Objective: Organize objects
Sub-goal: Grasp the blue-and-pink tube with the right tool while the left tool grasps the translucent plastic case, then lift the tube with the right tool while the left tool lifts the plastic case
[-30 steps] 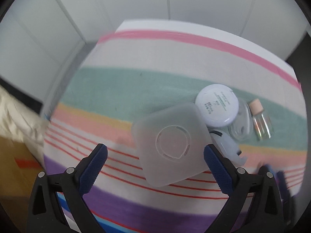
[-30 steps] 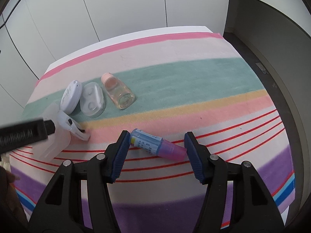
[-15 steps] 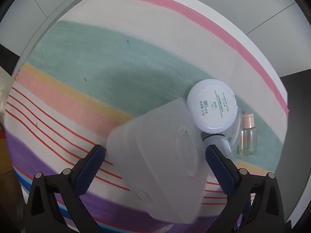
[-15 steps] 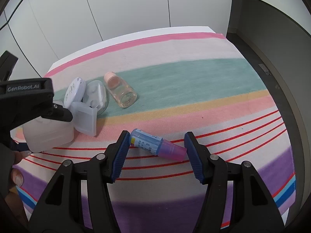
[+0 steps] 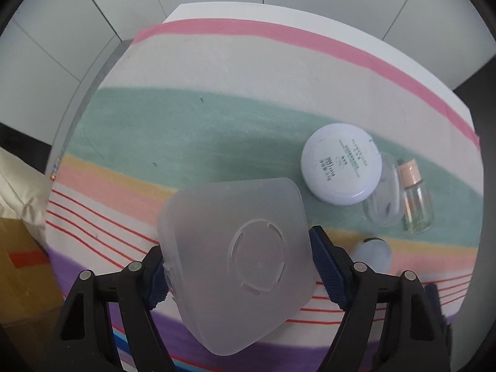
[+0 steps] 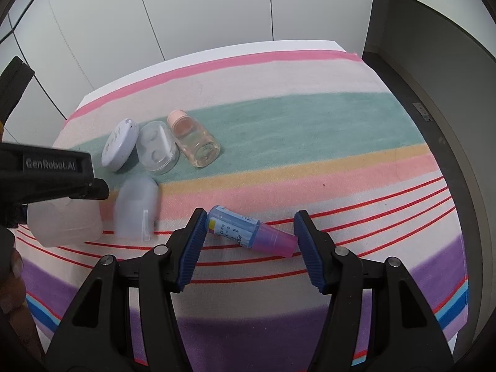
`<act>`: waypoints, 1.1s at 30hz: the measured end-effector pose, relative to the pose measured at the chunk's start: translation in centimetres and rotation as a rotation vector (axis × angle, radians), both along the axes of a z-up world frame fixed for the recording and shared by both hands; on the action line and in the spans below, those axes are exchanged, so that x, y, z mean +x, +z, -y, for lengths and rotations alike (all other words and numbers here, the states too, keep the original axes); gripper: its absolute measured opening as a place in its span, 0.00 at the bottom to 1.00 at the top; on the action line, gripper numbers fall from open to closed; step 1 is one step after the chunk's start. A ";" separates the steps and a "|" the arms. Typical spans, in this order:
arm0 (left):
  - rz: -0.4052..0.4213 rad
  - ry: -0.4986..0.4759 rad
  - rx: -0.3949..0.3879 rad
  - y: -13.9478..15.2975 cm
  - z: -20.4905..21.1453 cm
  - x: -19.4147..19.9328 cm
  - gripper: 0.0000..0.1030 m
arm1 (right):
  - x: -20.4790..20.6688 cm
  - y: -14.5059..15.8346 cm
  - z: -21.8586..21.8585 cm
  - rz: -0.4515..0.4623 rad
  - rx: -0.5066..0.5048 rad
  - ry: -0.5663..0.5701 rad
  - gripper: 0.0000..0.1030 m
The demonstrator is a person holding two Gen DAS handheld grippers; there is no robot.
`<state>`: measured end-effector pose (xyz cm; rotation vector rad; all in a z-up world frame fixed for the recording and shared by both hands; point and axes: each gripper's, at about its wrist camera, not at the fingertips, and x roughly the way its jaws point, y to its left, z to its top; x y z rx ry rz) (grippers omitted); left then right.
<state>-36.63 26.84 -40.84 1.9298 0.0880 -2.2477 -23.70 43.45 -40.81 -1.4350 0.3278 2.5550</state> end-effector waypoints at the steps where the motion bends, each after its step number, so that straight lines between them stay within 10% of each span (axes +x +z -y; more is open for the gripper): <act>1: 0.000 -0.005 -0.006 0.0 -0.1 0.1 0.77 | 0.0 0.0 0.1 0.003 -0.005 0.004 0.59; 6: 0.003 -0.044 -0.024 0.6 -0.5 0.9 0.69 | 0.3 0.5 0.6 0.008 0.005 0.009 0.59; 8: 0.008 -0.058 -0.038 1.1 -0.7 1.2 0.26 | 0.0 1.4 0.3 0.005 0.017 0.016 0.59; 33: -0.148 -0.172 -0.062 17.0 3.6 3.9 0.27 | 0.6 16.0 0.7 -0.050 0.101 0.073 0.59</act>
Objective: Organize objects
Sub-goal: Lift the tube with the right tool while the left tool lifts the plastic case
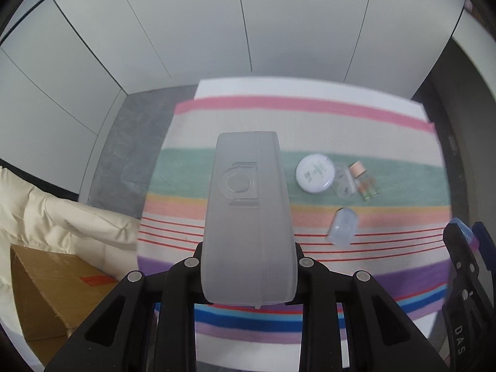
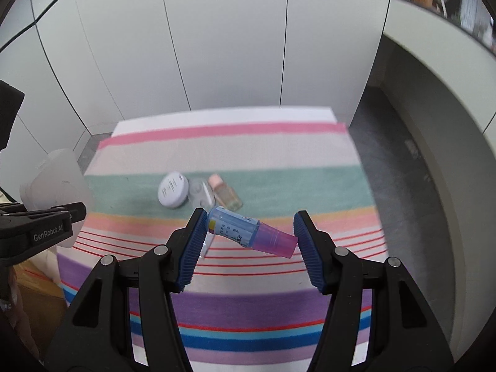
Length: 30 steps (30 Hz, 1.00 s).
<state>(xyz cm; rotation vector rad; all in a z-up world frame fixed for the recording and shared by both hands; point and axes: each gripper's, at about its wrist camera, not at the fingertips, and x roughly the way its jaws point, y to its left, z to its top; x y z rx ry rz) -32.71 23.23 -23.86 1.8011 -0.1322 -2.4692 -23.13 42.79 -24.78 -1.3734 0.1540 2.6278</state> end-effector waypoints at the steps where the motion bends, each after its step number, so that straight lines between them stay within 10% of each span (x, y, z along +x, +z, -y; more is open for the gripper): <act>1: -0.012 0.002 0.007 1.2 0.1 0.4 0.27 | 0.0 1.3 0.1 -0.002 0.012 0.001 0.59; 16: -0.199 -0.050 0.036 15.9 0.4 6.9 0.27 | 3.5 17.2 2.3 -0.136 0.045 0.087 0.59; 30: -0.214 -0.039 0.085 19.1 2.0 10.2 0.27 | 6.5 22.1 4.1 -0.168 0.051 0.115 0.59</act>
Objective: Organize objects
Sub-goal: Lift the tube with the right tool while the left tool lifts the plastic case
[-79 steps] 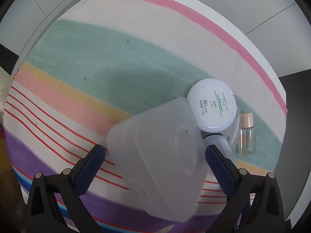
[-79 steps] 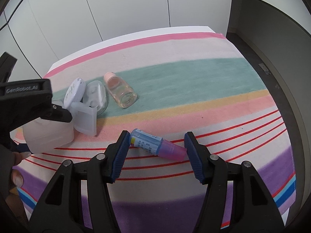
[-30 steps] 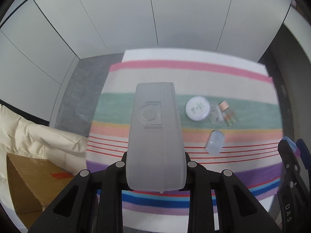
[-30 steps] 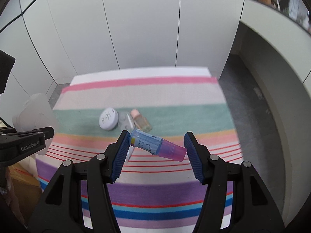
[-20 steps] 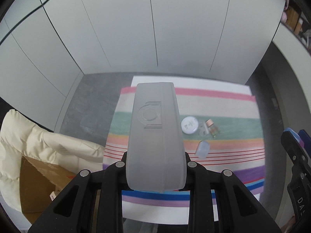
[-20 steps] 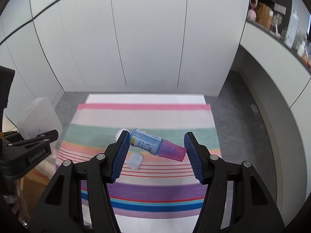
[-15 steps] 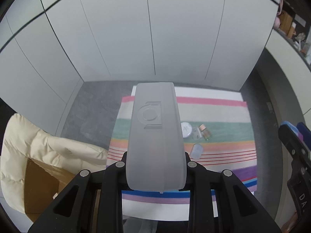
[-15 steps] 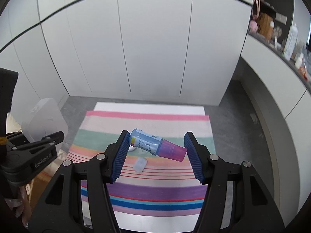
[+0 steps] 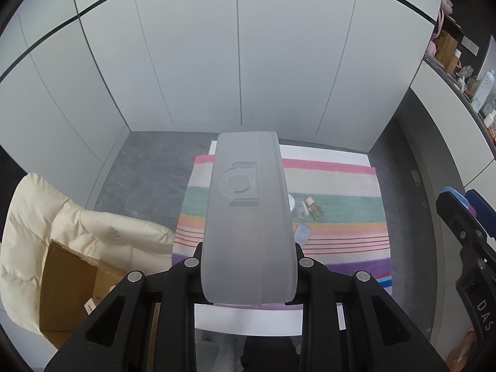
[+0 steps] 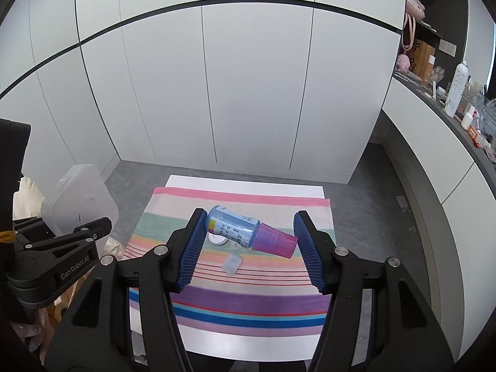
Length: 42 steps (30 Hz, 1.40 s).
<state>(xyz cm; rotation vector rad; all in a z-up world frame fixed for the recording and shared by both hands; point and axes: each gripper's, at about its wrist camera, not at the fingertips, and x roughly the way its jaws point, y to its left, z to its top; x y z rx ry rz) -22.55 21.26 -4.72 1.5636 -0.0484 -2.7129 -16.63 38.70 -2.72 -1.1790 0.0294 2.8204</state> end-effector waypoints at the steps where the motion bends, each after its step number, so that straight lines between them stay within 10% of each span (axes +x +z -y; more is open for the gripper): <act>1: -0.004 0.003 -0.008 0.1 0.1 0.2 0.27 | 0.2 0.0 -0.1 -0.001 -0.003 0.002 0.59; 20: -0.085 -0.093 0.005 2.2 1.5 9.5 0.27 | 7.4 -1.4 2.0 0.027 -0.083 0.064 0.59; 42: -0.068 -0.203 -0.022 -1.7 0.6 21.2 0.27 | 20.0 -6.3 2.8 0.091 -0.194 0.059 0.59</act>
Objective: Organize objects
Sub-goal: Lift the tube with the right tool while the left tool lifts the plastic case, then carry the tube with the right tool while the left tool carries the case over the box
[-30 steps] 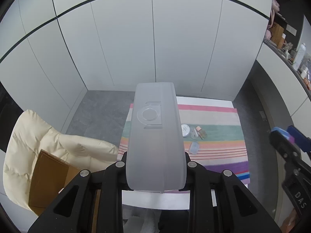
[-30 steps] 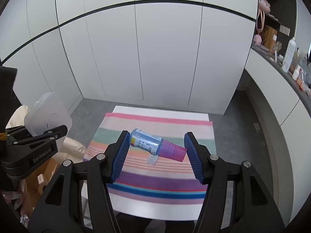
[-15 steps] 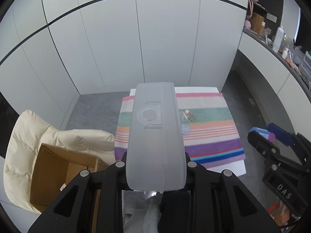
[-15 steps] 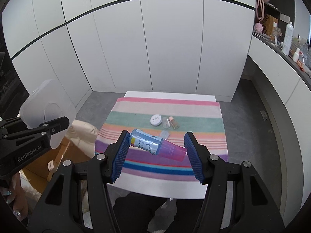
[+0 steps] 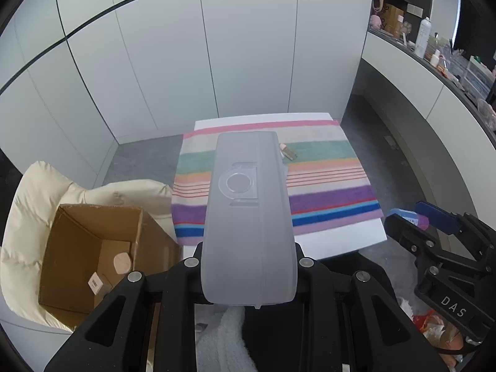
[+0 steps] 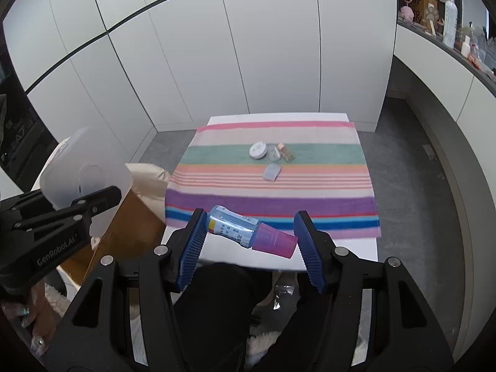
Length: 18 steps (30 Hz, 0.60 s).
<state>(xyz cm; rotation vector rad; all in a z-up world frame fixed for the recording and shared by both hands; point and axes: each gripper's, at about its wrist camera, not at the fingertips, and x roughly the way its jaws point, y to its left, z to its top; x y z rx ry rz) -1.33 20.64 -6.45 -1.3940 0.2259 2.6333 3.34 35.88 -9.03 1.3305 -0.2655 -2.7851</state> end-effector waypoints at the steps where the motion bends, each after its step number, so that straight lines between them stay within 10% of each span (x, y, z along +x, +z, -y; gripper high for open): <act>1: -0.010 -0.003 -0.007 0.1 -0.1 0.5 0.27 | 0.4 0.0 0.0 0.003 0.000 -0.003 0.59; 18: 0.015 0.008 0.008 -0.2 1.5 1.7 0.27 | 1.3 -0.8 0.2 0.041 0.024 -0.015 0.59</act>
